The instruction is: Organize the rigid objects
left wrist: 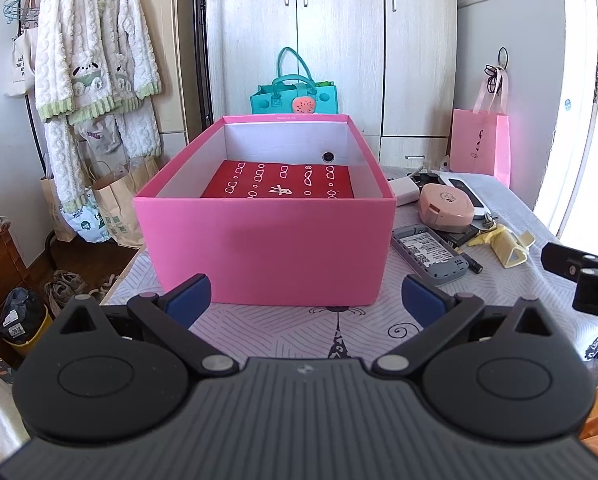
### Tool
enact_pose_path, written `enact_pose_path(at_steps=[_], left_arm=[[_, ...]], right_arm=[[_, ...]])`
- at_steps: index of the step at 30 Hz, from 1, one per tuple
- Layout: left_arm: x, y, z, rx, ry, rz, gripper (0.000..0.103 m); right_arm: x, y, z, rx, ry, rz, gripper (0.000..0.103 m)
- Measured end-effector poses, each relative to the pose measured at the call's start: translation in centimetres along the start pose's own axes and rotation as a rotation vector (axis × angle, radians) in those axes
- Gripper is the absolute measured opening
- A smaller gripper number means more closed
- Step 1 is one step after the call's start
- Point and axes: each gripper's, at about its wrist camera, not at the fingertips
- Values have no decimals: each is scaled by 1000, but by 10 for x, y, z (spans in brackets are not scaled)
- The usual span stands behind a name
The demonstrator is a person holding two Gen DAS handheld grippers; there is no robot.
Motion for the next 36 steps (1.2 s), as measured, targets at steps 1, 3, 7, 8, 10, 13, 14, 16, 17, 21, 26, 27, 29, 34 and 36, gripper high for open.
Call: enact_pose_path(at_steps=[1, 3, 7, 8, 10, 13, 14, 16, 17, 21, 26, 27, 29, 34, 36], left_arm=[[0, 0, 0, 0, 0, 0, 103], [0, 0, 0, 0, 1, 0, 103], [1, -1, -2, 6, 5, -5, 103], [2, -1, -2, 7, 6, -9, 103], [2, -2, -3, 10, 10, -21, 103], [1, -2, -3, 15, 16, -43, 103], [1, -2, -2, 16, 23, -54, 103], [2, -1, 0, 16, 36, -87, 103], [3, -1, 1, 20, 37, -97, 103], [1, -3, 6, 73, 17, -68, 101], [0, 3, 18, 102, 43, -129, 101], [-1, 5, 21, 110, 49, -149, 101], [-1, 10, 29, 136, 60, -170, 101], [6, 29, 59, 223, 95, -155, 101], [10, 37, 74, 269, 100, -138, 101]], right_arm=[[0, 0, 0, 0, 0, 0, 103], [0, 0, 0, -1, 0, 1, 103], [2, 0, 0, -1, 3, 2, 103], [2, 0, -1, -2, 4, 3, 103], [2, 0, -1, -4, 6, 4, 103], [5, -1, -2, -2, 16, 7, 103], [6, -1, -3, 1, 19, 6, 103], [7, -2, -3, 7, 20, 7, 103], [8, -3, -4, 12, 17, 9, 103], [7, -9, -1, 42, -31, 56, 103], [10, -29, 12, 60, -82, 174, 103], [11, -33, 15, 70, -79, 197, 103], [13, -38, 23, 70, -71, 236, 103], [27, -34, 29, 15, -1, 336, 100], [34, -28, 28, -4, 28, 371, 99]])
Point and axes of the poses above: each gripper's, at about its wrist camera, not at the fingertips, and x roughly the way its jaws point, y to its left, z to its top, and after that the axes turned 3 degrees about z, right-handed
